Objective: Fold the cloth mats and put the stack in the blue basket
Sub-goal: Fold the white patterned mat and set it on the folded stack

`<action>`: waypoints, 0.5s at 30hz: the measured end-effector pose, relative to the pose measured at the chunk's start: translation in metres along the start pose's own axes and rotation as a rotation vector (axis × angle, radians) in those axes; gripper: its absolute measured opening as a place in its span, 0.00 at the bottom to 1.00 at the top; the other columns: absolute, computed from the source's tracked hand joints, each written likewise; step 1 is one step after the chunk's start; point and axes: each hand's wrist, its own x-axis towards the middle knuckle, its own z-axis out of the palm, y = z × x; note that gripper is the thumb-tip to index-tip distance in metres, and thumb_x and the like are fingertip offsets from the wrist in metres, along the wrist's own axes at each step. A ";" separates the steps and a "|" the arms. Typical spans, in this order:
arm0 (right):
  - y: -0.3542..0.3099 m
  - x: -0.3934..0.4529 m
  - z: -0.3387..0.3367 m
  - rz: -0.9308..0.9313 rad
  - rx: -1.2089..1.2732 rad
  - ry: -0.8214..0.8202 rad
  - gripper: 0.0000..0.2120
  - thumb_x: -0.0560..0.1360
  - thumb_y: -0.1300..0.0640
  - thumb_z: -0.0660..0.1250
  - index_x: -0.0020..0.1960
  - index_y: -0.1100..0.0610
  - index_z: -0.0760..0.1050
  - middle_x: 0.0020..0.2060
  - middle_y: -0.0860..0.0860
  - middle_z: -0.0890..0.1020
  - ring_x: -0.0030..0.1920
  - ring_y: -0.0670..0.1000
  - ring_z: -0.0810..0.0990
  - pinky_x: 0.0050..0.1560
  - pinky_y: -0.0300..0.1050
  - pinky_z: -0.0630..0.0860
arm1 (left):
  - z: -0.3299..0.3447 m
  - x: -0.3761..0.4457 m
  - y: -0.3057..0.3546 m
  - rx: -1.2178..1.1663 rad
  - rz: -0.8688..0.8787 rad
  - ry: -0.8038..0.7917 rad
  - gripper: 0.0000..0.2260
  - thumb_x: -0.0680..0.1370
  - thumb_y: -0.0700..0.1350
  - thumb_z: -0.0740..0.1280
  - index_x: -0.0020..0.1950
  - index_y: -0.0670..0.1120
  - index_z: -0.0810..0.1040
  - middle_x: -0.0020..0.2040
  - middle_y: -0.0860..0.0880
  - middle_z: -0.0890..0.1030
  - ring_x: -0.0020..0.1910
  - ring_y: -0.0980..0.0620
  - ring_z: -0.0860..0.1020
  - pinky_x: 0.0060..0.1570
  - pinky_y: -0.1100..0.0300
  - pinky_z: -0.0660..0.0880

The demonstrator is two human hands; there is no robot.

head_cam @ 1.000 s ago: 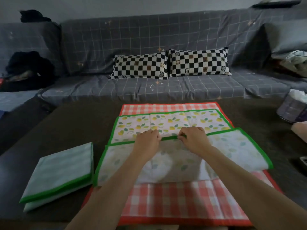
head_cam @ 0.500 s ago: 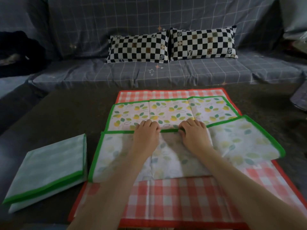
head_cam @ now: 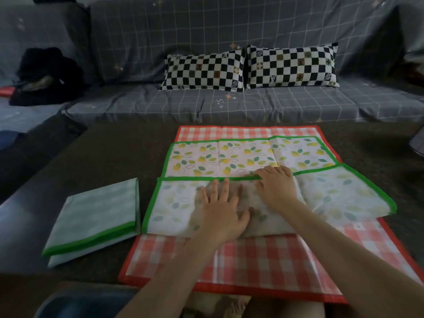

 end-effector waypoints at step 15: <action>0.034 -0.055 0.007 0.142 0.029 -0.178 0.27 0.79 0.40 0.42 0.76 0.43 0.45 0.77 0.45 0.46 0.76 0.48 0.41 0.75 0.50 0.39 | -0.004 -0.003 0.001 0.000 -0.025 0.022 0.25 0.81 0.60 0.41 0.77 0.59 0.41 0.79 0.50 0.39 0.77 0.46 0.37 0.72 0.38 0.35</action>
